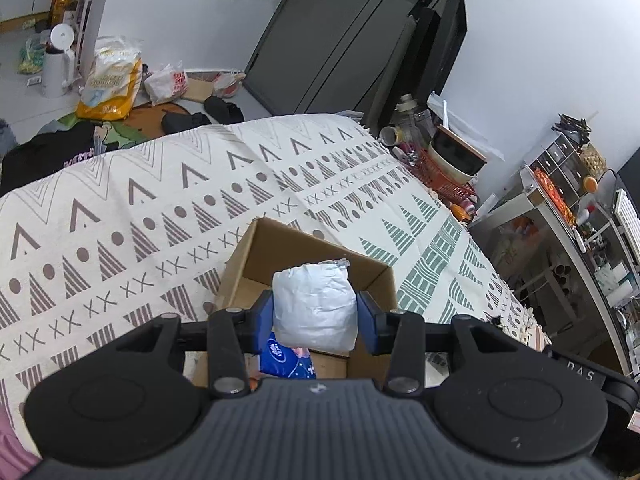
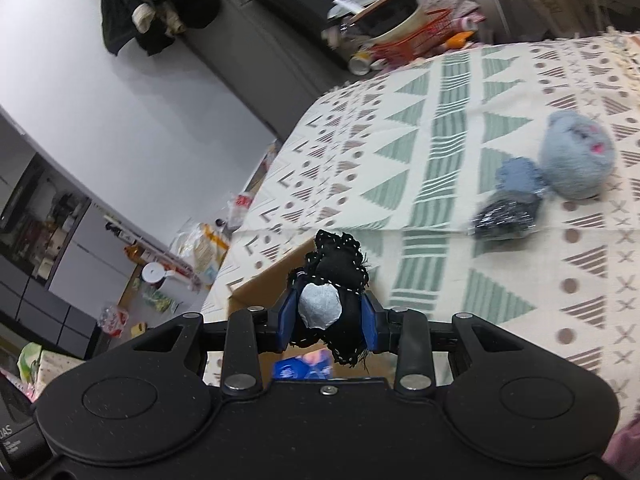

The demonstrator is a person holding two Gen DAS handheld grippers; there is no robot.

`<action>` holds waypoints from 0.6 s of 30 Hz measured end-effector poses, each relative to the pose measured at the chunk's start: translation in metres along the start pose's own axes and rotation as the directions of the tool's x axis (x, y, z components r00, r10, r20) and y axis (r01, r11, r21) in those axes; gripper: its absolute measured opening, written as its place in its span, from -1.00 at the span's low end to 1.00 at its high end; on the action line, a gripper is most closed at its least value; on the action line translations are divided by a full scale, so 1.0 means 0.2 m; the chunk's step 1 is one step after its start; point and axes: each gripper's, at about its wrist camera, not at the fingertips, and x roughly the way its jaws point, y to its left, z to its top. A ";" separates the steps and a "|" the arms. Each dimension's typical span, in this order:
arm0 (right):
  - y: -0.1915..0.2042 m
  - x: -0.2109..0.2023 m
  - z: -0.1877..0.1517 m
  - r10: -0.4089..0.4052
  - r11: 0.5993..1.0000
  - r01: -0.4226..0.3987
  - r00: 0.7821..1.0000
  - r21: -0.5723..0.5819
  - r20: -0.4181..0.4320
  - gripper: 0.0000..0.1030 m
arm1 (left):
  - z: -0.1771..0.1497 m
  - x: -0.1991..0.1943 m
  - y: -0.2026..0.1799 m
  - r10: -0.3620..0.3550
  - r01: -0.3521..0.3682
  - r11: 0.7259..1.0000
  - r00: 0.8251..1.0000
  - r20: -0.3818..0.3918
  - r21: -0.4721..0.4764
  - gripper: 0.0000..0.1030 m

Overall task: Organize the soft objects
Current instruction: 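Carry the white ball and black-white plush over the box with both tools, then open both tools to drop the white ball and black-white plush into the box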

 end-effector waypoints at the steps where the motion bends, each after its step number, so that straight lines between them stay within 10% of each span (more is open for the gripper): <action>1: 0.02 0.02 -0.01 0.005 1.000 -0.005 1.000 -0.005 -0.006 -0.34 | 0.00 0.00 0.01 0.001 -0.001 1.000 1.000 -0.002 -0.003 -0.17; 13: 0.16 0.14 -0.11 0.012 0.998 -0.018 0.996 -0.060 -0.090 -0.32 | -0.03 0.01 0.07 0.002 -0.002 1.000 1.000 -0.022 -0.021 -0.17; 18: 0.17 0.16 -0.17 -0.006 0.995 -0.010 0.986 -0.097 -0.167 0.02 | -0.04 0.01 0.07 0.015 -0.015 1.000 0.999 -0.028 -0.004 -0.17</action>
